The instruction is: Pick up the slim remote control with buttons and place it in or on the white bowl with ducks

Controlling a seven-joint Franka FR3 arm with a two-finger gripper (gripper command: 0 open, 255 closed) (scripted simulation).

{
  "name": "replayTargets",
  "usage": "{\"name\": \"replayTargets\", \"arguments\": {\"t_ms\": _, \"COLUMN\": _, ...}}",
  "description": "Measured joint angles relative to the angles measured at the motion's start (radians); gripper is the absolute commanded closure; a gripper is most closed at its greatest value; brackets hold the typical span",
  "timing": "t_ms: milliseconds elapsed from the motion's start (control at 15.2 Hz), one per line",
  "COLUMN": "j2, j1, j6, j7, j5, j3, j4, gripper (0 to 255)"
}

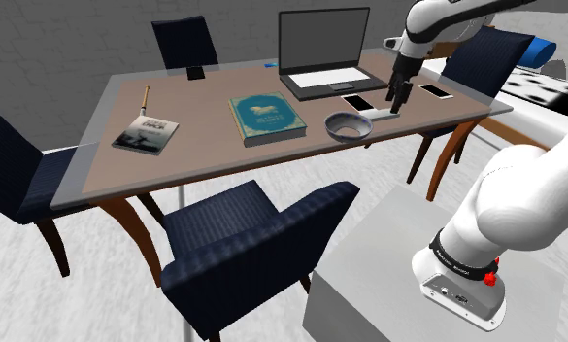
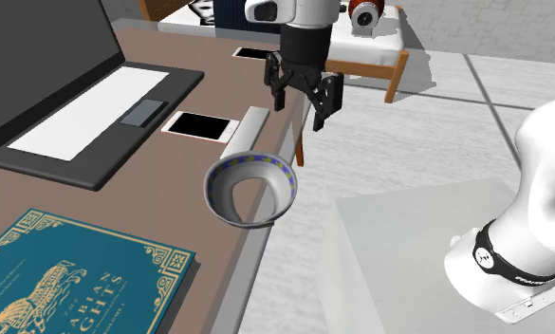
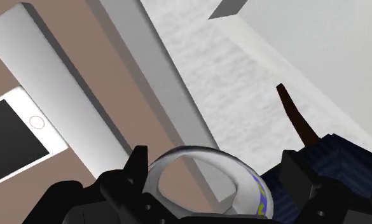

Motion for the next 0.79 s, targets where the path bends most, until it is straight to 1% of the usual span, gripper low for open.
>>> {"name": "replayTargets", "arguments": {"t_ms": 132, "j2": 0.081, "j1": 0.035, "j6": 0.027, "j7": -0.104, "j5": 0.026, "j3": -0.057, "j4": 0.050, "gripper": 0}}
{"name": "replayTargets", "arguments": {"t_ms": 264, "j2": 0.169, "j1": 0.068, "j6": 0.063, "j7": -0.220, "j5": 0.067, "j3": -0.120, "j4": 0.093, "gripper": 0}}
{"name": "replayTargets", "arguments": {"t_ms": 462, "j2": 0.340, "j1": 0.118, "j6": 0.105, "j7": -0.412, "j5": 0.186, "j3": -0.198, "j4": 0.183, "gripper": 0}}
{"name": "replayTargets", "arguments": {"t_ms": 528, "j2": 0.401, "j1": 0.124, "j6": 0.115, "j7": -0.482, "j5": 0.237, "j3": -0.215, "j4": 0.213, "gripper": 0}}
{"name": "replayTargets", "arguments": {"t_ms": 594, "j2": 0.471, "j1": 0.119, "j6": 0.121, "j7": -0.560, "j5": 0.296, "j3": -0.228, "j4": 0.251, "gripper": 0}}
{"name": "replayTargets", "arguments": {"t_ms": 726, "j2": 0.582, "j1": 0.093, "j6": 0.120, "j7": -0.687, "j5": 0.391, "j3": -0.219, "j4": 0.319, "gripper": 0}}
{"name": "replayTargets", "arguments": {"t_ms": 792, "j2": 0.623, "j1": 0.075, "j6": 0.123, "j7": -0.732, "j5": 0.426, "j3": -0.209, "j4": 0.342, "gripper": 0}}
